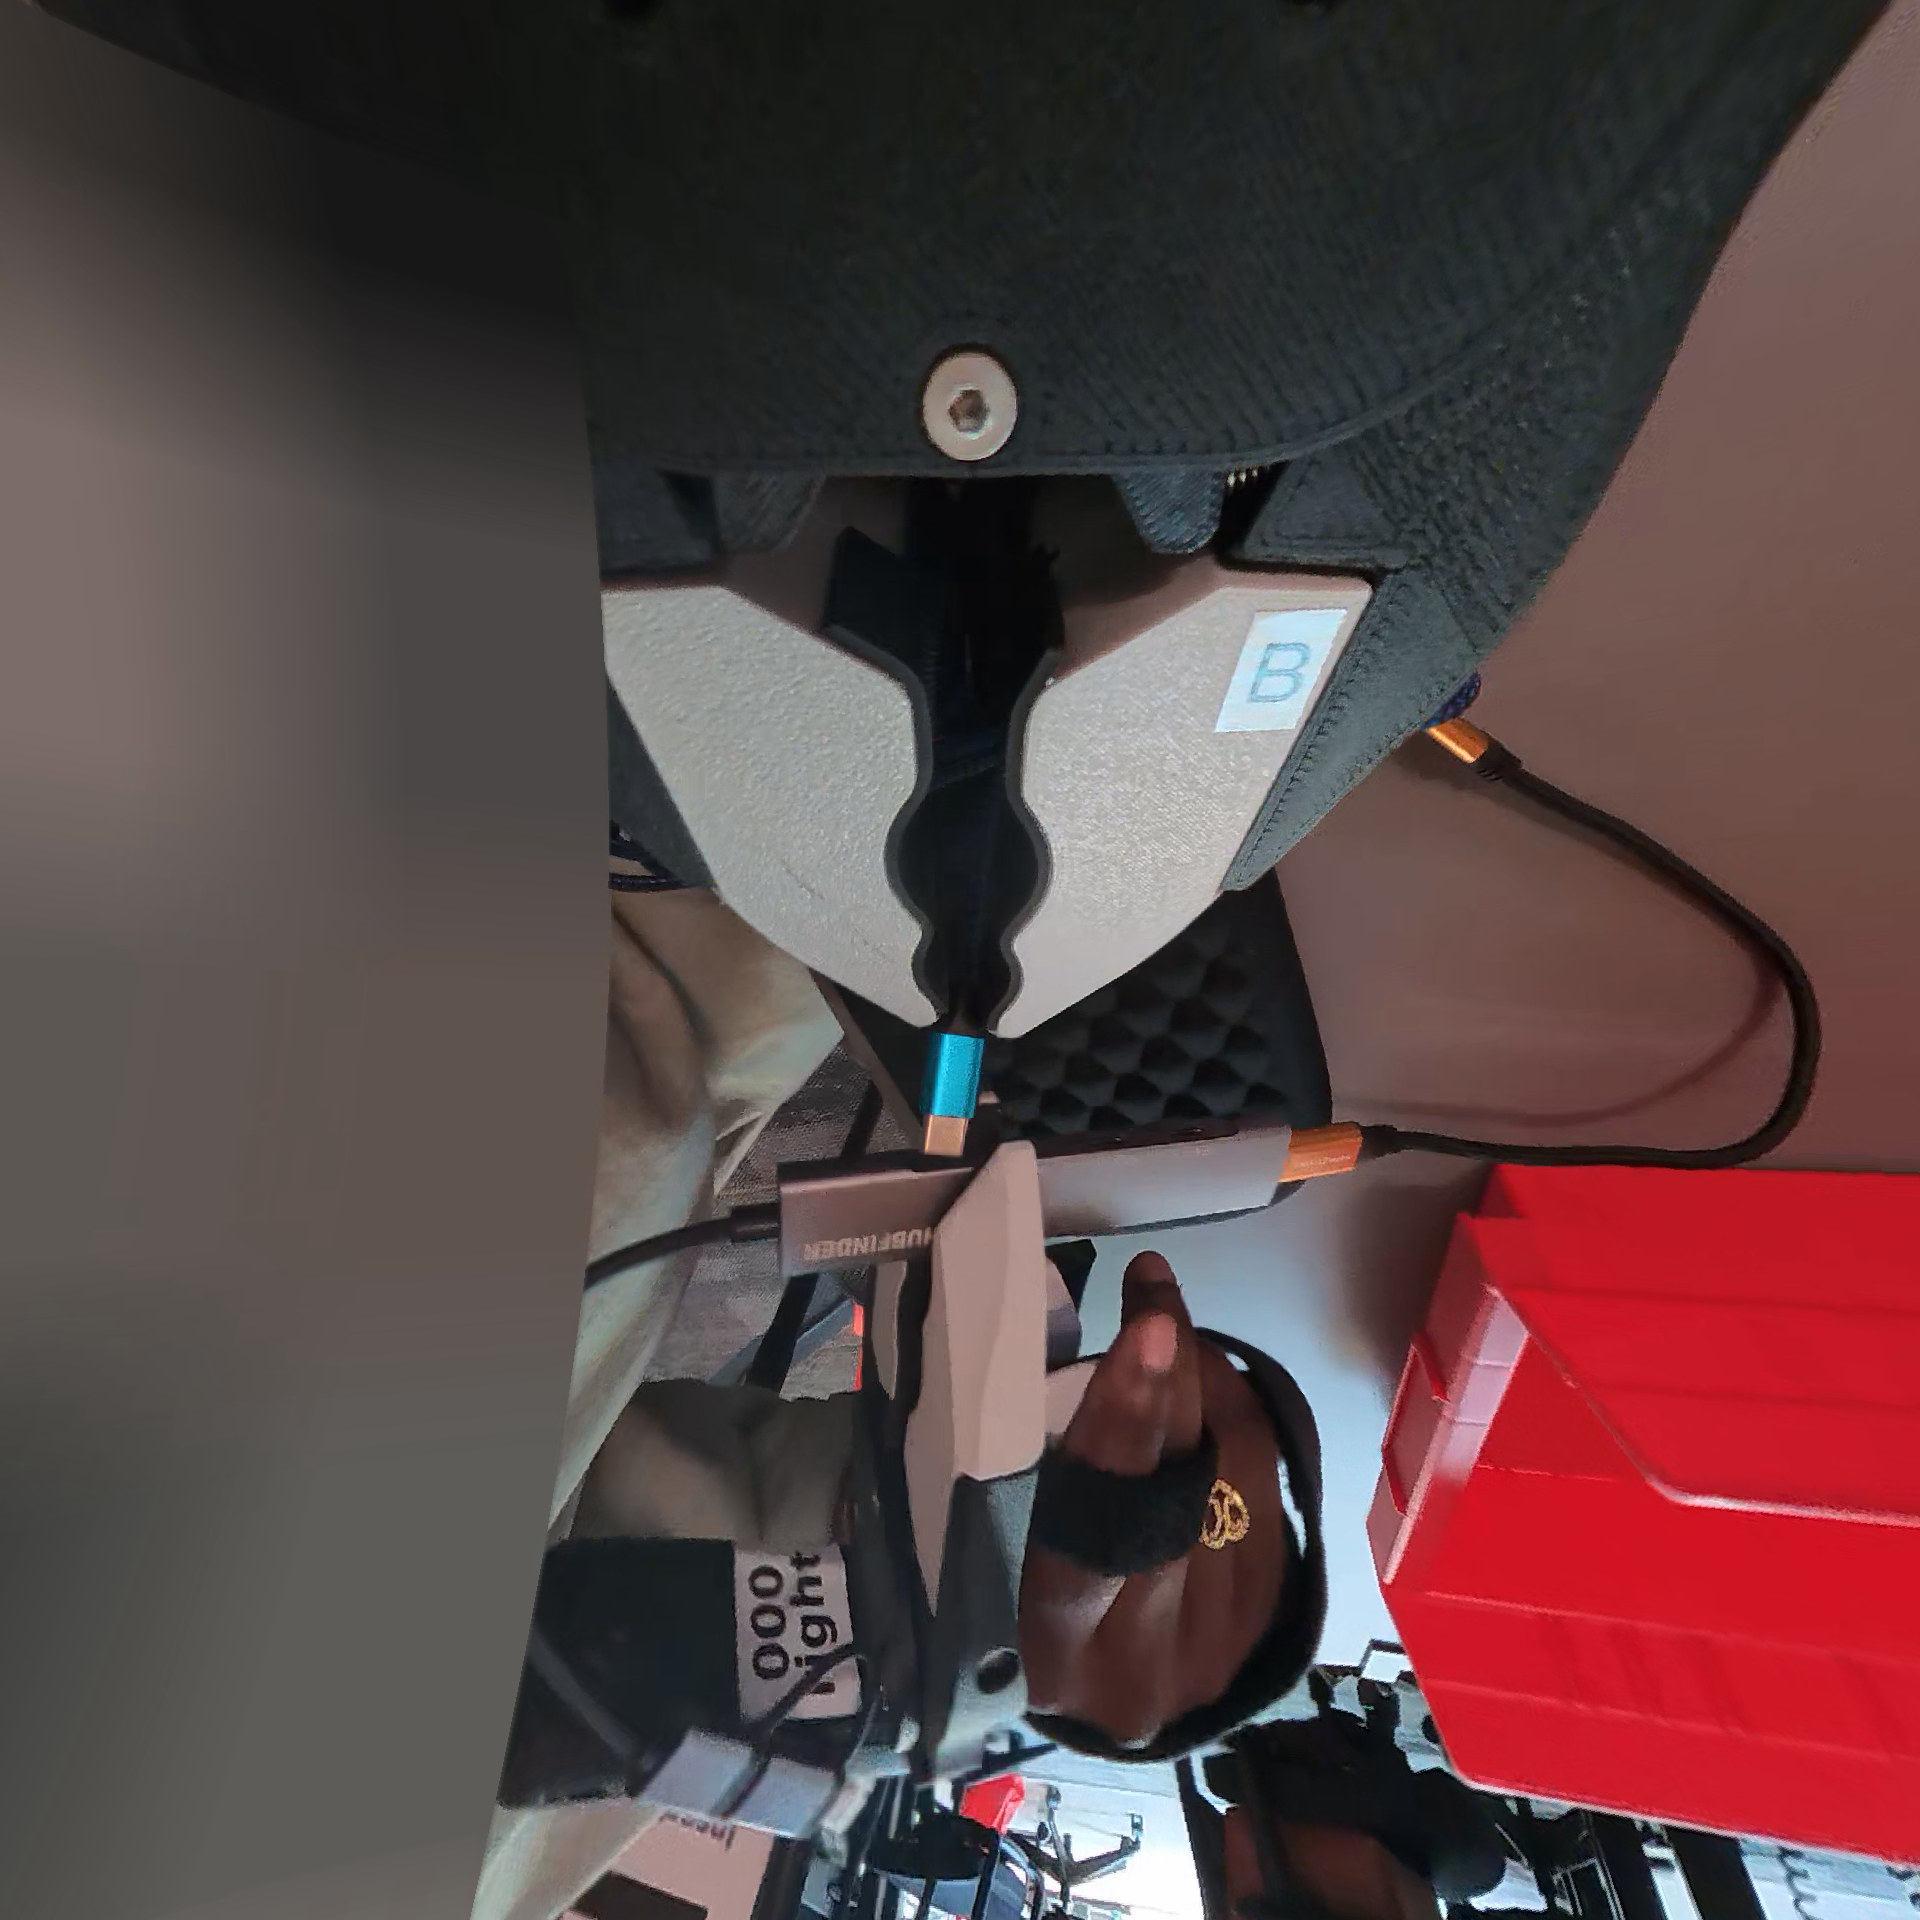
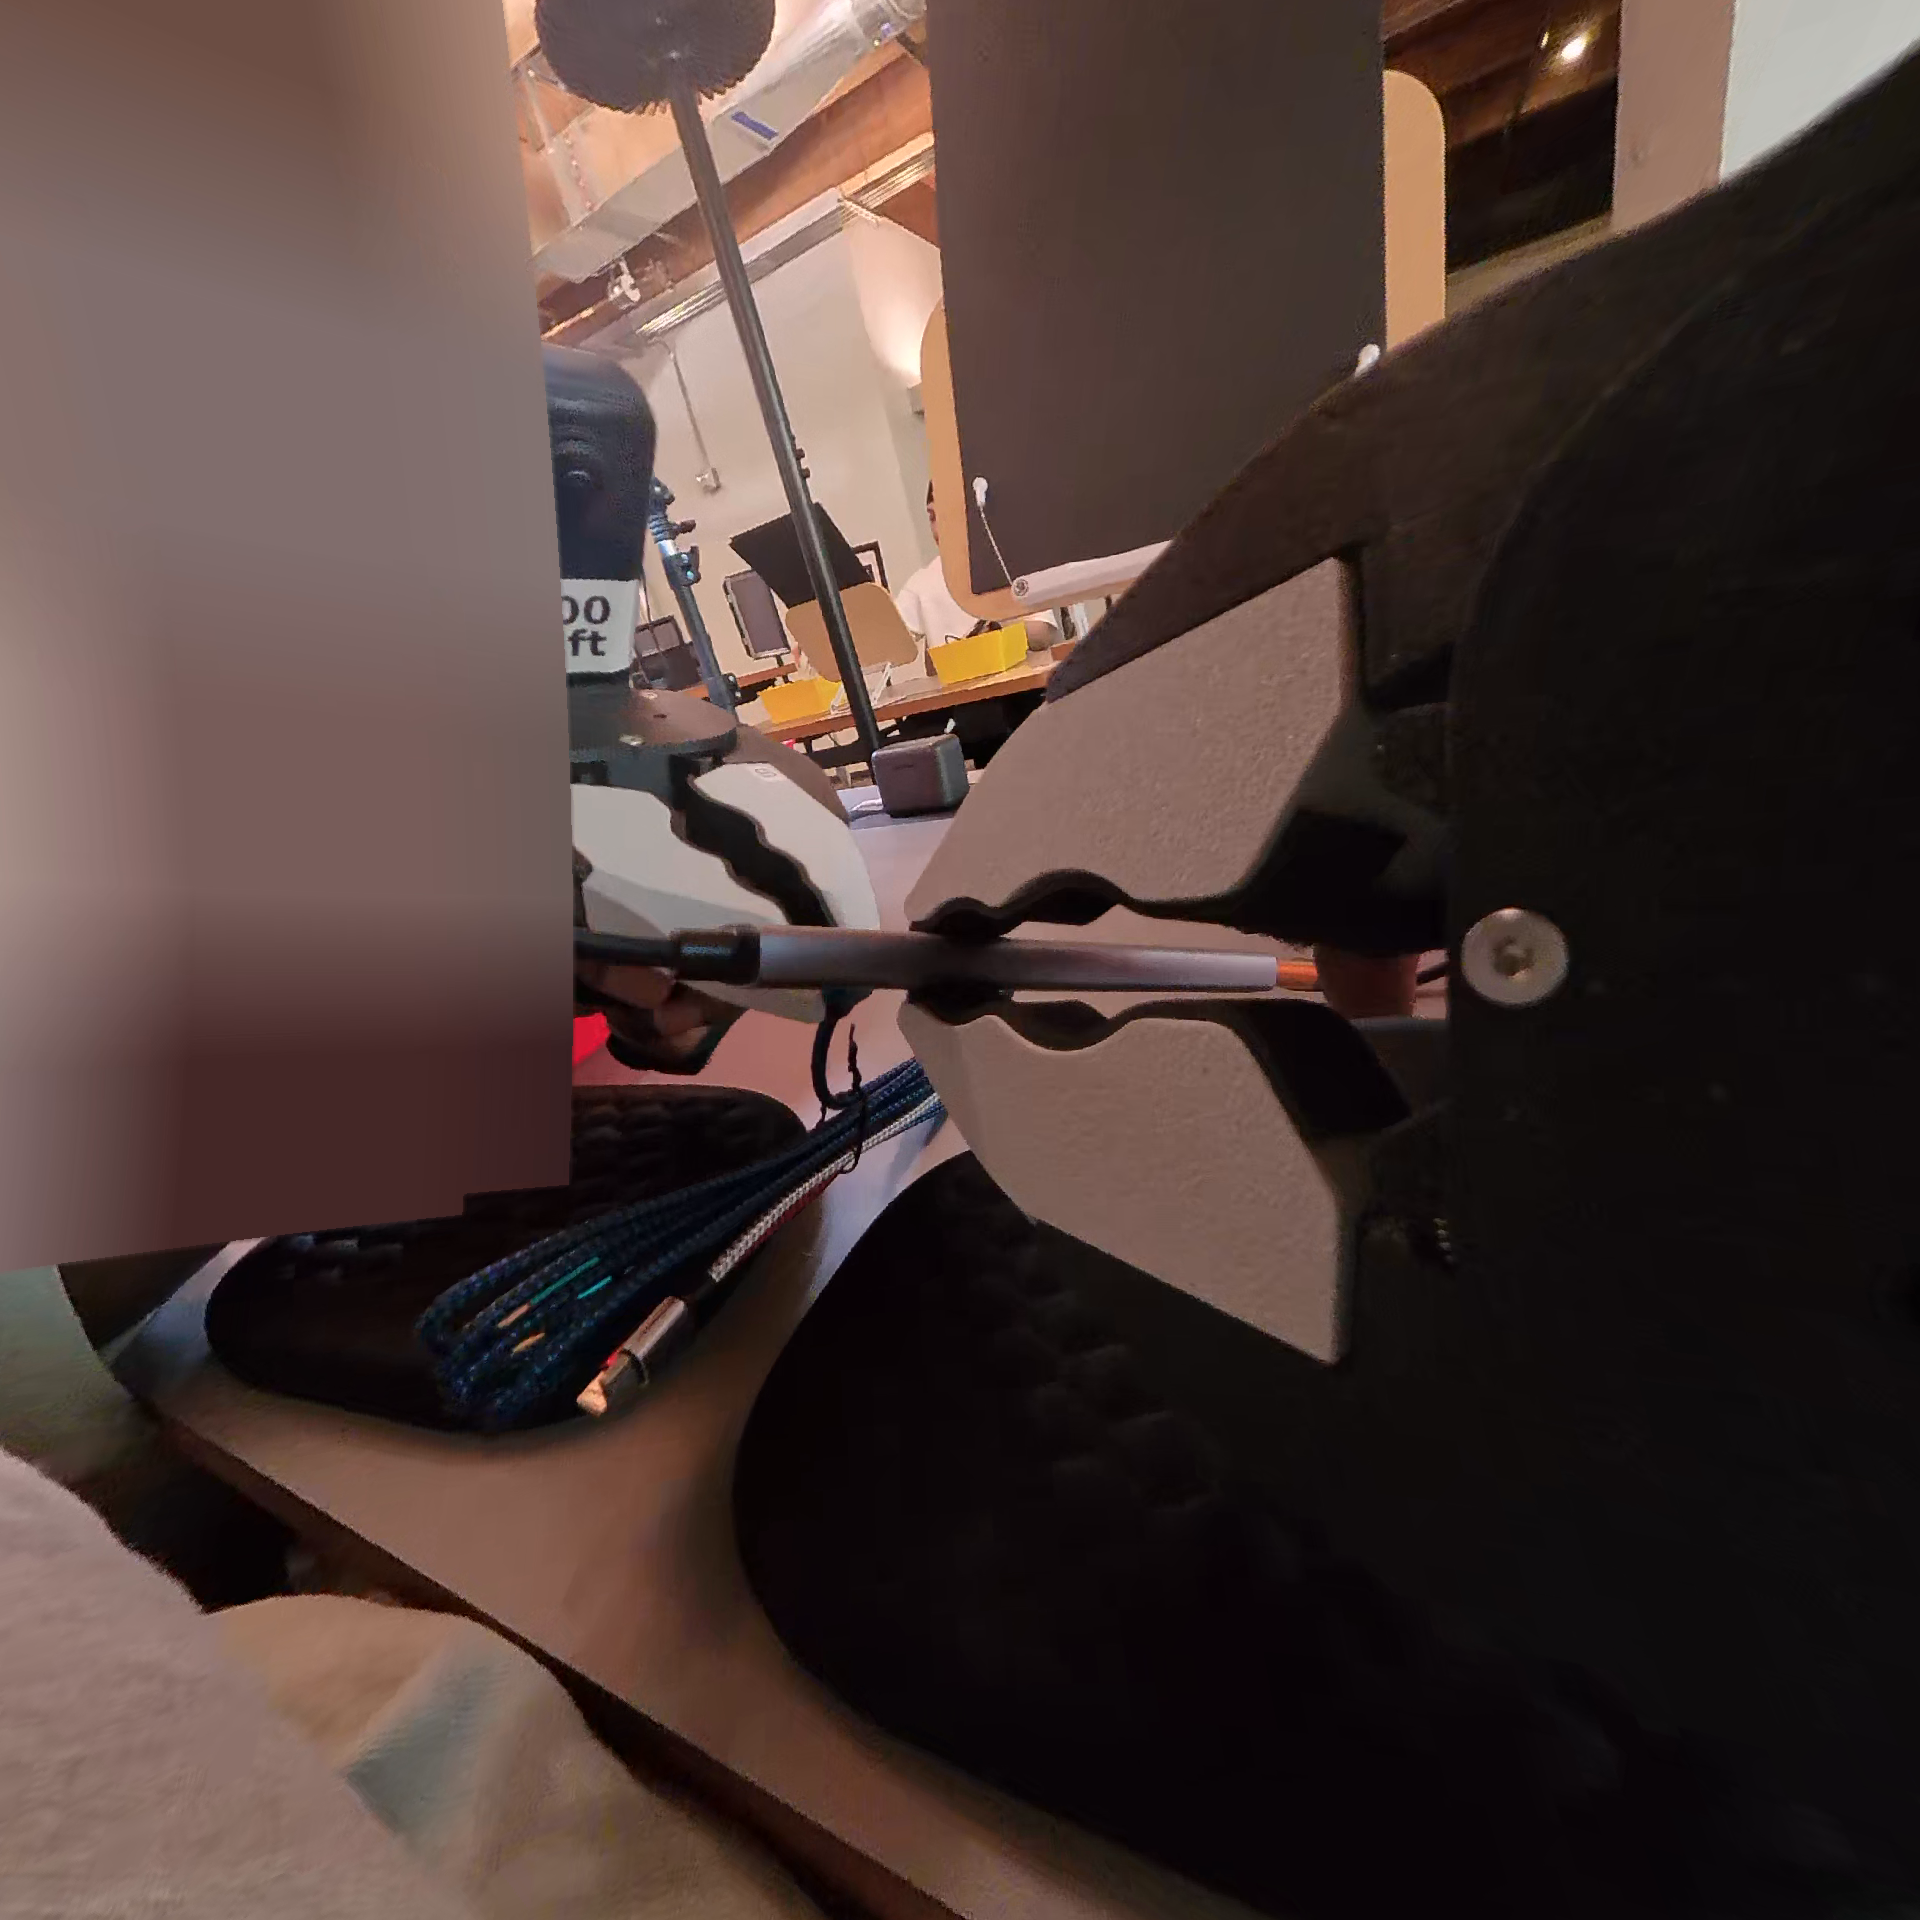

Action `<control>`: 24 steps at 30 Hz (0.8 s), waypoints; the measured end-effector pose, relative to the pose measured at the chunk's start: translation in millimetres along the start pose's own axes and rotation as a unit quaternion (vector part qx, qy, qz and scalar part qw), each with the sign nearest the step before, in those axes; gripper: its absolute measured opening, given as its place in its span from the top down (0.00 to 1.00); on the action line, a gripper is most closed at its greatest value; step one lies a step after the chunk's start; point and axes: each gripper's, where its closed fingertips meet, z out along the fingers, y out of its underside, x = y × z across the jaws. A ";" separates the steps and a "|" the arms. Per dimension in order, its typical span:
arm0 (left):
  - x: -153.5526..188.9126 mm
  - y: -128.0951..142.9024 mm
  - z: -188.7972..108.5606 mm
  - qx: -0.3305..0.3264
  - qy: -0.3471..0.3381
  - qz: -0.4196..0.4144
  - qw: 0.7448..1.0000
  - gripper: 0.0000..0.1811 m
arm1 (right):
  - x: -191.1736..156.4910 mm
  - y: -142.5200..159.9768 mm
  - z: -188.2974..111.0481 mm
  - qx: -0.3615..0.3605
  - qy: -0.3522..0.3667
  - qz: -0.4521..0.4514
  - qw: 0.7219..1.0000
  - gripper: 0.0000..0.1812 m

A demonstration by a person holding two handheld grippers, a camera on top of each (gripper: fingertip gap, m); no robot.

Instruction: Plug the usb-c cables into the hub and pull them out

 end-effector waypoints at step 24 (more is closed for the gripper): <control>-5.4 17.8 0.4 -0.064 -0.016 -0.049 0.997 0.98 | -12.0 -3.6 11.2 0.019 -0.084 0.009 0.996 0.96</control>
